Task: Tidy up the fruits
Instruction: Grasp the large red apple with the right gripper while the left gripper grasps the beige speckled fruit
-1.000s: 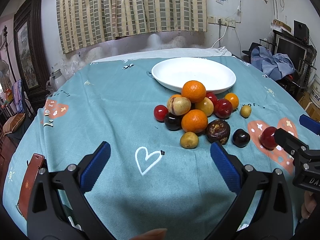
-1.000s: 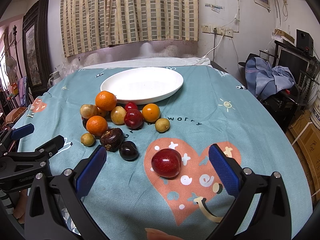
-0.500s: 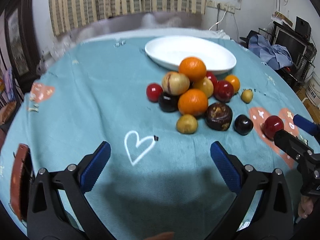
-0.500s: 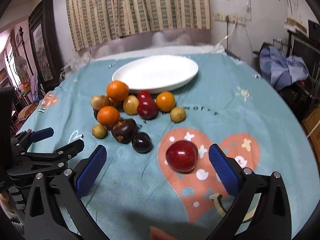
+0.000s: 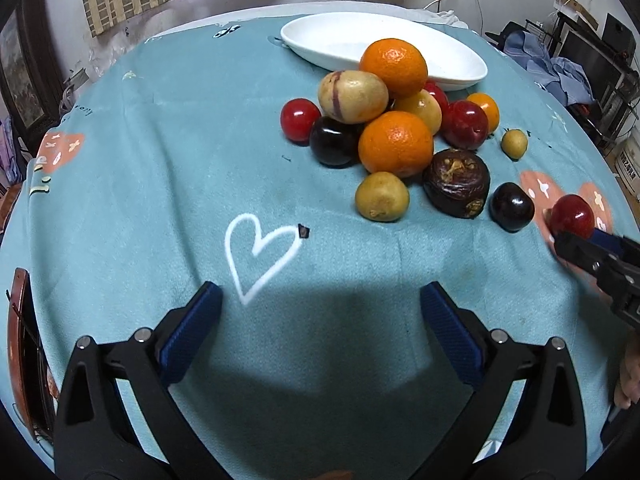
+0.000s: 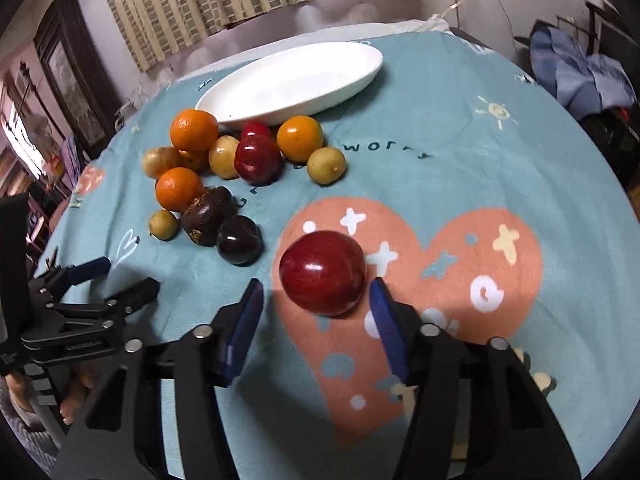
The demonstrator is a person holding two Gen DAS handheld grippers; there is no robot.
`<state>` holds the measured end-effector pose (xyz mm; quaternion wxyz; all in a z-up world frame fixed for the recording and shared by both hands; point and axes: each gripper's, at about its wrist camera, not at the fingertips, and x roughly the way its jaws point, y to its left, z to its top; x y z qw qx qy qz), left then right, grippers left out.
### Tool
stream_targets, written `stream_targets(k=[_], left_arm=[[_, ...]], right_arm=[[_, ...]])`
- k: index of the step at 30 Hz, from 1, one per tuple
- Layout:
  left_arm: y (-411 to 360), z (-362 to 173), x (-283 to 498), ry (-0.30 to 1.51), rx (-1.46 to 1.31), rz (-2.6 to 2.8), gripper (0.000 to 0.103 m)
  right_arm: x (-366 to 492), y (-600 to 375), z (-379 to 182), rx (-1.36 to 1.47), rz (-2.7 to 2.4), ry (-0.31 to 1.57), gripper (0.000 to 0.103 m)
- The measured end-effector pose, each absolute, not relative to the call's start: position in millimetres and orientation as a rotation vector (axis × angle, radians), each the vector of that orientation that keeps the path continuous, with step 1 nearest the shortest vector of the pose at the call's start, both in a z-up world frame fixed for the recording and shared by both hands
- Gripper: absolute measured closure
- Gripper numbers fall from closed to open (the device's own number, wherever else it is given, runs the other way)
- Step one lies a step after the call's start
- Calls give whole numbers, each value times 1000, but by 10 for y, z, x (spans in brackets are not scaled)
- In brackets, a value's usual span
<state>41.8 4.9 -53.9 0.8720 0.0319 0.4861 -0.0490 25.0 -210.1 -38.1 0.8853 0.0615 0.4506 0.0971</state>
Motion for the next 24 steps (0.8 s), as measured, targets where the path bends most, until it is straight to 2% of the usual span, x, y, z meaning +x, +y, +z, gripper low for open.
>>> stream_targets(k=[10,14,16,21,24], left_arm=[[133,-469,473,994,-8,-169,2],[284,-390,631,979,-93,-205,3],[266,-300,708,930,-35,-163,7],[54,-101,972,881,30,-195,36],[-70,-67,1082,857,48,-213,37]], right_arm=[[404,-2194,-414,184,209,951,47],[394,-2387,-432,327,266,934,48],[391,-2445,-438,365,277,928,51],[385,-2419,-413,357,270,929,52],[388,-2418,-409,358,271,928,52]])
